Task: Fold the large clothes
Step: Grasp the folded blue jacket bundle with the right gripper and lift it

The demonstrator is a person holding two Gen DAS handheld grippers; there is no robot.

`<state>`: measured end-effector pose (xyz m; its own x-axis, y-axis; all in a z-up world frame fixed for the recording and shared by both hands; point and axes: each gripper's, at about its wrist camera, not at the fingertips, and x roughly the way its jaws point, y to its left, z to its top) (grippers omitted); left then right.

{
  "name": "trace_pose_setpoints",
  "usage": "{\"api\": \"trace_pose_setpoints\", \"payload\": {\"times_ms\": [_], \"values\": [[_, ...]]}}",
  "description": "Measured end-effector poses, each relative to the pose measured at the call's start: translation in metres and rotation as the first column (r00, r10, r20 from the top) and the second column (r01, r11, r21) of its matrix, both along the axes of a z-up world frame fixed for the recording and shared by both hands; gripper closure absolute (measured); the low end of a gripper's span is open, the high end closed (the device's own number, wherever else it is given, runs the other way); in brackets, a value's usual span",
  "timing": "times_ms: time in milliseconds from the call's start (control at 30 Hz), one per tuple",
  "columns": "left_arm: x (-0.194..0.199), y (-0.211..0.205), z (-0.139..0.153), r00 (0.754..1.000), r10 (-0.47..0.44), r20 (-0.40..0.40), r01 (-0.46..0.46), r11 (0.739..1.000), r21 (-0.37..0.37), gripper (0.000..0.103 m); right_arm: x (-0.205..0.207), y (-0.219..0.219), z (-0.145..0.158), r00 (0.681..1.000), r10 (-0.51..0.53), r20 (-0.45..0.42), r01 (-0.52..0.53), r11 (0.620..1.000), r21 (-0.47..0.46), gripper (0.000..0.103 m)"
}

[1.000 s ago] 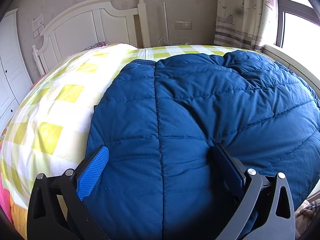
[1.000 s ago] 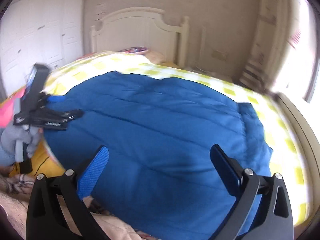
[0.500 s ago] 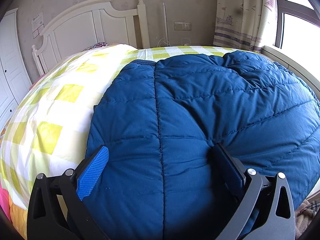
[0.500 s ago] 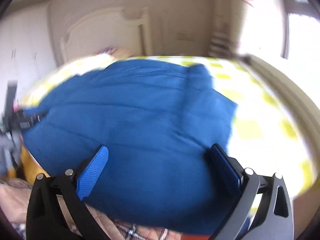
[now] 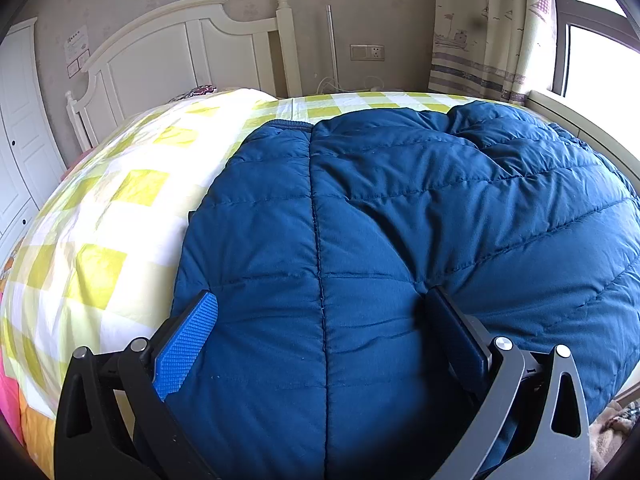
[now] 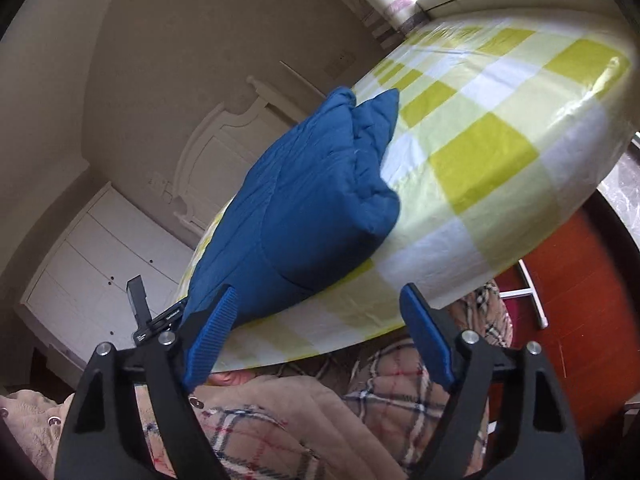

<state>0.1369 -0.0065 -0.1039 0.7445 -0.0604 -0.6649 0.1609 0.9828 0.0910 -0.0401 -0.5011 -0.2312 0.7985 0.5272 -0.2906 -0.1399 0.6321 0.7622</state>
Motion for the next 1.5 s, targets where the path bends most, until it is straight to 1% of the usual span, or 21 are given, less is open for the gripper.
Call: {"api": "trace_pose_setpoints", "payload": {"times_ms": [133, 200, 400, 500, 567, 667, 733, 767, 800, 833, 900, 1033, 1067, 1100, 1167, 1200, 1267, 1333, 1433, 1467, 1500], "values": [[-0.001, 0.000, 0.000, 1.000, 0.000, 0.007, 0.000, 1.000, -0.005, 0.004, 0.020, 0.014, 0.011, 0.999, 0.018, 0.037, -0.016, 0.999, -0.035, 0.021], [-0.001, 0.000, 0.000, 1.000, -0.001, 0.010, 0.001, 1.000, -0.006, 0.004, 0.025, 0.014, 0.014, 0.999, 0.009, 0.042, -0.009, 1.000, -0.006, 0.021], [-0.003, 0.002, -0.001, 1.000, -0.002, 0.018, 0.003, 1.000, -0.012, 0.004, 0.043, 0.012, 0.022, 1.000, 0.013, 0.019, -0.013, 1.000, -0.002, 0.020], [-0.004, 0.003, -0.001, 1.000, -0.003, 0.024, 0.003, 1.000, -0.013, 0.004, 0.062, 0.016, 0.028, 1.000, 0.008, -0.024, -0.009, 1.000, -0.021, 0.020], [-0.005, 0.004, -0.001, 1.000, -0.005, 0.025, 0.005, 1.000, -0.013, 0.004, 0.084, 0.024, 0.036, 0.996, -0.011, -0.086, 0.006, 0.999, -0.048, 0.019], [-0.004, 0.003, -0.001, 1.000, -0.004, 0.028, 0.004, 1.000, -0.013, 0.004, 0.110, 0.040, 0.050, 0.981, -0.079, -0.178, 0.062, 0.993, -0.100, 0.004], [-0.003, 0.002, -0.001, 1.000, -0.002, 0.027, 0.002, 1.000, -0.011, 0.004, 0.122, 0.049, 0.055, 0.976, -0.120, -0.184, 0.095, 0.985, -0.142, 0.005], [-0.001, 0.002, -0.001, 1.000, 0.002, 0.027, -0.001, 1.000, -0.009, 0.004, 0.123, 0.049, 0.053, 0.976, -0.134, -0.171, 0.111, 0.984, -0.138, 0.021], [0.002, 0.001, -0.001, 1.000, 0.006, 0.026, -0.005, 1.000, -0.006, 0.004, 0.122, 0.045, 0.052, 0.977, -0.157, -0.143, 0.140, 0.982, -0.123, 0.049], [0.006, 0.000, -0.001, 1.000, 0.006, 0.023, -0.006, 1.000, -0.004, 0.004, 0.118, 0.038, 0.049, 0.983, -0.155, -0.094, 0.150, 0.987, -0.058, 0.063], [0.018, -0.004, 0.001, 1.000, -0.010, 0.008, 0.010, 1.000, -0.002, 0.004, 0.107, 0.024, 0.041, 0.986, -0.155, -0.062, 0.158, 0.986, 0.044, 0.071], [0.040, -0.022, 0.023, 0.997, -0.009, -0.083, 0.007, 1.000, -0.026, 0.004, 0.091, 0.016, 0.033, 0.981, -0.188, -0.034, 0.191, 0.978, 0.079, 0.073], [0.038, -0.035, 0.037, 0.997, -0.056, -0.058, 0.053, 0.997, -0.063, 0.004, 0.090, 0.015, 0.034, 0.982, -0.187, -0.035, 0.189, 0.979, 0.078, 0.073], [0.036, -0.046, 0.046, 0.996, -0.082, -0.036, 0.080, 0.995, -0.058, 0.004, 0.089, 0.015, 0.035, 0.980, -0.195, -0.033, 0.197, 0.978, 0.074, 0.073], [0.038, -0.085, 0.062, 0.991, -0.136, 0.010, 0.136, 0.991, 0.010, 0.004, 0.087, 0.019, 0.041, 0.980, -0.198, -0.021, 0.199, 0.979, 0.051, 0.073], [0.047, -0.102, 0.064, 0.990, -0.144, 0.006, 0.144, 0.989, 0.040, 0.004, 0.090, 0.021, 0.043, 0.979, -0.201, -0.018, 0.201, 0.978, 0.048, 0.073], [0.079, -0.130, 0.062, 0.988, -0.148, -0.038, 0.151, 0.985, 0.087, 0.004, 0.089, 0.024, 0.048, 0.980, -0.201, -0.008, 0.201, 0.979, 0.038, 0.073], [0.117, -0.144, 0.055, 0.993, -0.097, -0.063, 0.105, 0.986, 0.130, 0.004, 0.084, 0.025, 0.050, 0.980, -0.199, -0.001, 0.199, 0.980, 0.025, 0.073], [0.172, -0.155, 0.036, 0.989, -0.019, -0.145, 0.029, 0.997, 0.069, 0.004, 0.084, 0.028, 0.055, 0.979, -0.202, 0.000, 0.202, 0.979, 0.001, 0.073], [0.179, -0.157, 0.030, 0.987, -0.004, -0.160, 0.016, 0.997, 0.074, 0.004, 0.085, 0.029, 0.056, 0.979, -0.204, 0.000, 0.204, 0.979, -0.005, 0.073], [0.183, -0.168, 0.018, 0.986, 0.006, -0.166, 0.015, 0.992, 0.126, 0.004, 0.086, 0.030, 0.058, 0.978, -0.206, 0.000, 0.206, 0.978, -0.009, 0.073]]}}
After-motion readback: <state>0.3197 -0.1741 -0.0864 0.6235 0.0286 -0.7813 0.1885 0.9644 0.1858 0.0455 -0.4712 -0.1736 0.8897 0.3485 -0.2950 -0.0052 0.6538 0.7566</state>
